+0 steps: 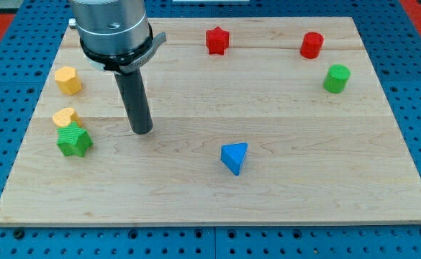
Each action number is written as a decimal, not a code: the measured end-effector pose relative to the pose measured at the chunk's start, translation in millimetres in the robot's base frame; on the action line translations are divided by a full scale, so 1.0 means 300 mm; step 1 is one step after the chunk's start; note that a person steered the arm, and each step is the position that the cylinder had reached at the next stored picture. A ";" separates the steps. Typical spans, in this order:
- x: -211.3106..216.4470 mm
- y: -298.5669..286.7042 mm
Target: Place the yellow heart at the center of the board
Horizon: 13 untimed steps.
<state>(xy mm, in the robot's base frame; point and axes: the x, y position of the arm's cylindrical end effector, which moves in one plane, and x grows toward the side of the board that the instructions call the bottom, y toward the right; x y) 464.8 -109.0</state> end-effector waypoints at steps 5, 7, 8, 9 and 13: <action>-0.173 -0.500; 0.011 -0.504; -0.052 -0.353; -0.078 -0.234; -0.157 -0.064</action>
<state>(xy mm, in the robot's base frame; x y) 417.7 -128.1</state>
